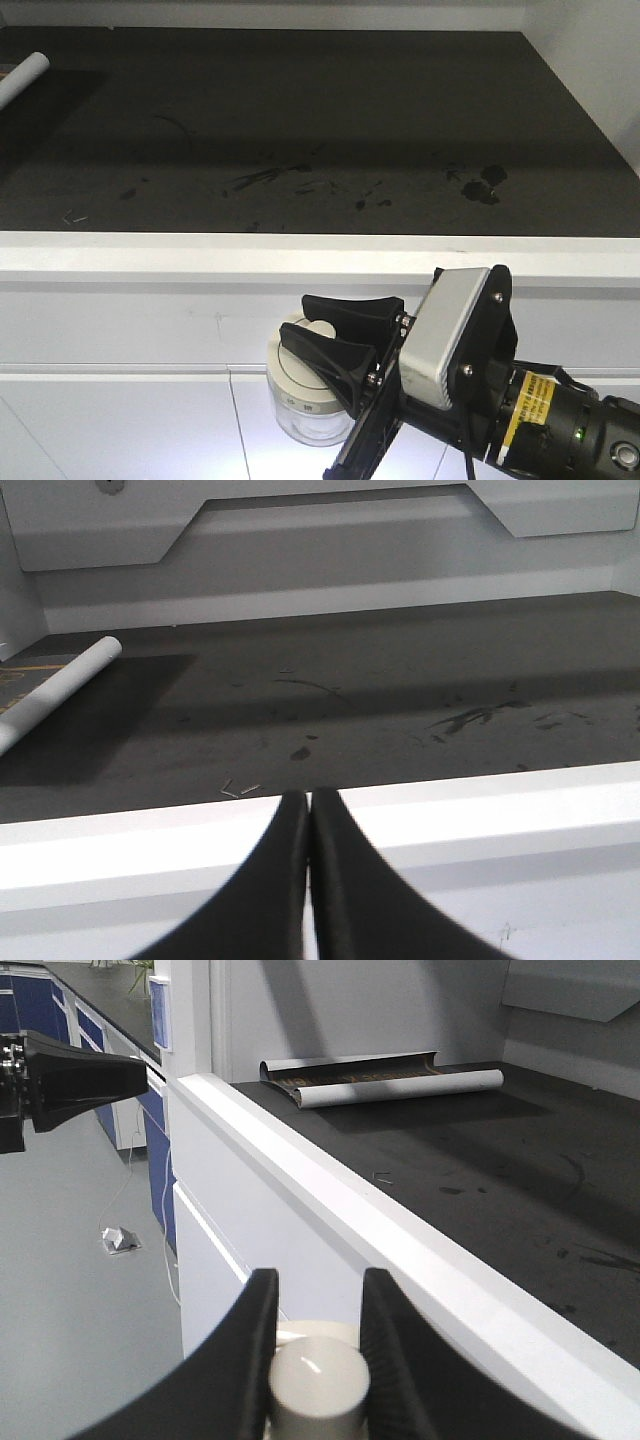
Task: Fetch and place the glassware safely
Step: 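Lift the jar out of the hood toward the robot with the right gripper, then hold the jar in the right gripper while the base turns away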
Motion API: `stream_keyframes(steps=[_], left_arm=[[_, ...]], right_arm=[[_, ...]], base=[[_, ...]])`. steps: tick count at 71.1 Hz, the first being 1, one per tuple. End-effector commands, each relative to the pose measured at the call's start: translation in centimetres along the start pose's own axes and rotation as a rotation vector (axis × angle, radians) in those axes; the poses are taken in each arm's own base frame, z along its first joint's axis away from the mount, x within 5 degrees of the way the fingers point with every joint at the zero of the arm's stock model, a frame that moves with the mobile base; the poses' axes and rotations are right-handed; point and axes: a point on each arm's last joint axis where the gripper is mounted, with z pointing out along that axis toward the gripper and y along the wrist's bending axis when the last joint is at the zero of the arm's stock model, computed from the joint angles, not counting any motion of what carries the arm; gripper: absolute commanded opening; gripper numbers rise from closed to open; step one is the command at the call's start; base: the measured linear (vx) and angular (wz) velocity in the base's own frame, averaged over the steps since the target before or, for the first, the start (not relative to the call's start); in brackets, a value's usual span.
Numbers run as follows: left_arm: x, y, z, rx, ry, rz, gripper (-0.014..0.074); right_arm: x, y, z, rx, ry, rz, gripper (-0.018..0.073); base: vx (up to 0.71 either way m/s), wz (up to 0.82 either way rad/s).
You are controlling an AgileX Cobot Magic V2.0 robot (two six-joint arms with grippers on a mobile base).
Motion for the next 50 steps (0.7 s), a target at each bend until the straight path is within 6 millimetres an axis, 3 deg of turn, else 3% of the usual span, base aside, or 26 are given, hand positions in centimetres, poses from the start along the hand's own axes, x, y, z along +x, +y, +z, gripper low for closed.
stream_keyframes(steps=[1,50], left_arm=[[-1.53,0.03,0.04,0.002,-0.096,-0.014,-0.0007],[-1.53,0.03,0.04,0.002,-0.096,-0.014,-0.0007]], right_arm=[[-2.39,0.1,-0.27,-0.016,-0.158,-0.005,-0.0004],[-2.38,0.1,-0.27,-0.016,-0.157,-0.005,-0.0004]], base=[[0.0,0.0],[0.0,0.0]])
